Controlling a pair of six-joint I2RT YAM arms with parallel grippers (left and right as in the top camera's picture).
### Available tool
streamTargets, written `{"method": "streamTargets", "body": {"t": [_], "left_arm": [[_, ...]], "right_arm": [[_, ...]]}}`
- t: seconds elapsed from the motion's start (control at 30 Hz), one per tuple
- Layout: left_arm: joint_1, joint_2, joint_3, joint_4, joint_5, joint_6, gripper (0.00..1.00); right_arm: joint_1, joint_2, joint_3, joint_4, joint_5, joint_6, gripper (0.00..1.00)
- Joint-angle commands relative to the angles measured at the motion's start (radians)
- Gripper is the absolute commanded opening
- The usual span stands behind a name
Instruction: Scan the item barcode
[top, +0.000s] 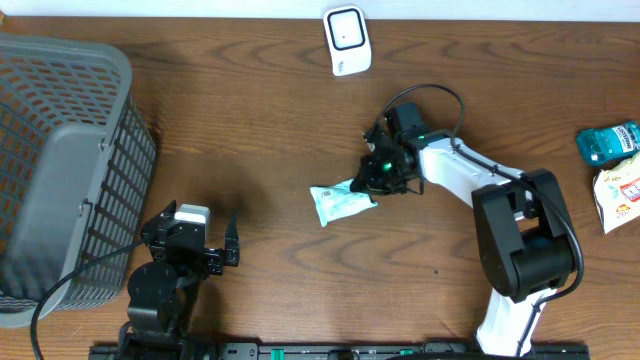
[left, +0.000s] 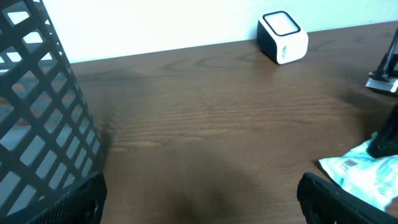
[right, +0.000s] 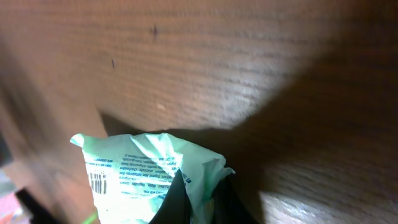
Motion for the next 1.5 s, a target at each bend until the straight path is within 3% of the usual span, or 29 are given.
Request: {"method": "streamTargets", "body": {"t": [0.0, 0.3, 0.57, 0.83, 1.1, 1.3, 1.47], "left_arm": [[0.000, -0.002, -0.001, 0.001, 0.001, -0.001, 0.98], [0.000, -0.002, -0.001, 0.001, 0.001, -0.001, 0.98], [0.000, -0.002, -0.001, 0.001, 0.001, -0.001, 0.98], [0.000, -0.002, -0.001, 0.001, 0.001, -0.001, 0.98], [0.000, -0.002, -0.001, 0.001, 0.001, -0.001, 0.98], [0.000, -0.002, -0.001, 0.001, 0.001, -0.001, 0.98], [0.000, -0.002, -0.001, 0.001, 0.001, -0.001, 0.98]], "right_arm": [[-0.050, 0.005, -0.042, -0.021, -0.076, -0.140, 0.01], [-0.181, -0.206, -0.042, -0.035, -0.467, -0.332, 0.01], [-0.196, -0.426, -0.042, -0.105, -0.491, -0.494, 0.01], [-0.112, -0.658, -0.042, -0.177, -0.139, -0.415, 0.01], [0.041, -0.787, -0.042, -0.206, 0.027, -0.375, 0.01], [0.223, -0.801, -0.044, -0.194, 0.496, -0.254, 0.01], [0.337, -0.700, -0.075, -0.068, 0.848, -0.307, 0.01]]}}
